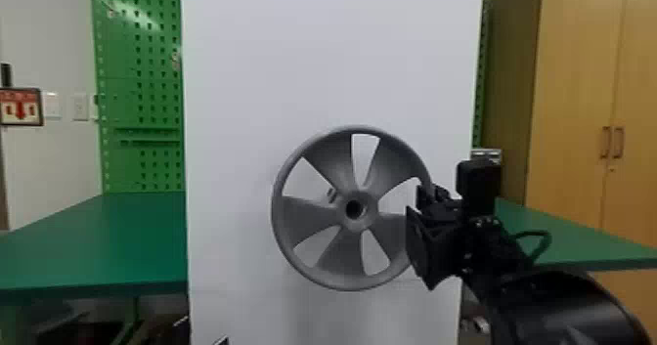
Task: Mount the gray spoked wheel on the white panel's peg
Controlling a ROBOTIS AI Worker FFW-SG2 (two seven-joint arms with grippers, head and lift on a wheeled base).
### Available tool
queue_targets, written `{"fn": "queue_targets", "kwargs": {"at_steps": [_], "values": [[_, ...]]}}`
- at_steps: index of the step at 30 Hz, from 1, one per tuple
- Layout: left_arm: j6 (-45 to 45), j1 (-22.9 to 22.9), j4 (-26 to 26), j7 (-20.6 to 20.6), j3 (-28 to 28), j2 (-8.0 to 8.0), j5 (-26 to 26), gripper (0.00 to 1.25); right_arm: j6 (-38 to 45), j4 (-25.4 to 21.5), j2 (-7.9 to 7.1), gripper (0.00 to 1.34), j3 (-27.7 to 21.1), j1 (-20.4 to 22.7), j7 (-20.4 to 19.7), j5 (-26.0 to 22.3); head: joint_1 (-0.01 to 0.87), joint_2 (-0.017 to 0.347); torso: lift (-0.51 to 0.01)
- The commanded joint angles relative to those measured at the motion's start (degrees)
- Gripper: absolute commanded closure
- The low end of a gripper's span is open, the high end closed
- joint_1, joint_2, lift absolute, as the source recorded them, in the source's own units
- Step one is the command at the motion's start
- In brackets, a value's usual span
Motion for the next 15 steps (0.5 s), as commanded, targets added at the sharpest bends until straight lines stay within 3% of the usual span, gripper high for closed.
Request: {"fn": "queue_targets", "kwargs": {"at_steps": [1,15], "values": [[0.0,0.0,0.0,0.0,0.0,0.01,0.0,0.52,-0.1,0.6,0.02,1.13,-0.1,-0.2,0.0,0.0,0.123,-0.008,-0.399],[0.0,-0.1,0.0,0.0,0.0,0.01,0.1,0.52,-3.0,3.3,0.02,1.13,0.1,-0.8,0.0,-0.2,0.123,-0.008,-0.399]]}}
